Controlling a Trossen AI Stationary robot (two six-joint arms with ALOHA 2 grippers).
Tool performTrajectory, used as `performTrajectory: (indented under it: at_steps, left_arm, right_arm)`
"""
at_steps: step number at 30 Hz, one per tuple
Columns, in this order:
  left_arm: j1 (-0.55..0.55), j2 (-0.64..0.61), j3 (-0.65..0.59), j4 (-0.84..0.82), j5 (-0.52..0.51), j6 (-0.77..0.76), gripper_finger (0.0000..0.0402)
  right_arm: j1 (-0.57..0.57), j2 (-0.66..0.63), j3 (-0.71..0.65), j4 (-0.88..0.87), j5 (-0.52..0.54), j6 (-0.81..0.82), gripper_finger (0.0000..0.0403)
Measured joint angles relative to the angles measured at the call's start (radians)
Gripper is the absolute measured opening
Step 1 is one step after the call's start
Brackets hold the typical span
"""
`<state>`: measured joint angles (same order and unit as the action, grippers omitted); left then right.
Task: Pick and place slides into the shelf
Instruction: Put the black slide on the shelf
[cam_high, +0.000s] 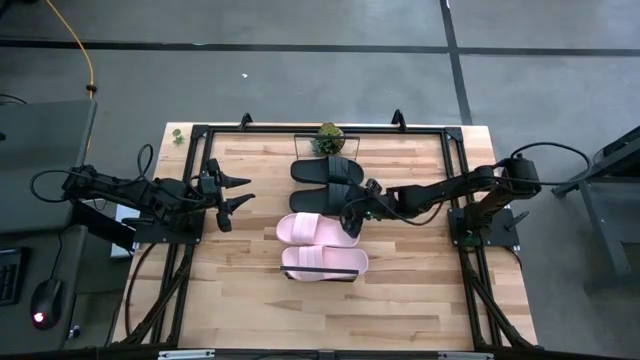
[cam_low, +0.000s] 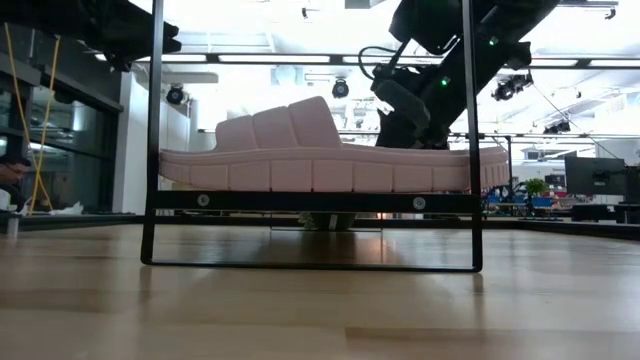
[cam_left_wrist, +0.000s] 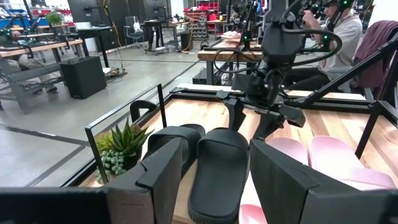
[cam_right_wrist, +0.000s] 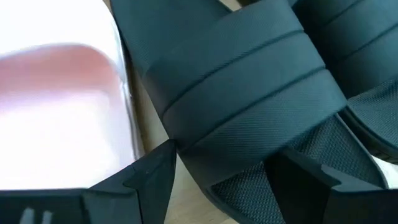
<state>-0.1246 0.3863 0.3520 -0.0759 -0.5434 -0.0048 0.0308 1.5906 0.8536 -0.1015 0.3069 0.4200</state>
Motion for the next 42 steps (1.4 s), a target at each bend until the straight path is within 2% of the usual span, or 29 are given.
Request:
performTrajectory:
  at_steps: [11,26,34,39,42]
  left_arm:
    - [0.0,0.0,0.0,0.0,0.0,0.0,0.0172]
    - [0.0,0.0,0.0,-0.001,0.0,0.0,0.0172]
    - [0.0,0.0,0.0,-0.006,0.0,0.009,0.0172]
    - [0.0,0.0,0.0,-0.008,0.001,0.024,0.0172]
    - [0.0,0.0,0.0,-0.001,0.001,0.027,0.0172]
  right_arm:
    - [-0.005,0.0,0.0,-0.051,0.006,0.0,0.0229]
    - [-0.005,-0.001,0.0,-0.059,-0.049,-0.029,0.0229]
    - [-0.005,-0.042,0.064,-0.237,-0.049,-0.018,0.0229]
    - [0.004,-0.057,0.082,-0.249,-0.057,-0.017,0.0229]
    - [0.009,-0.057,0.087,-0.255,-0.115,-0.018,0.0229]
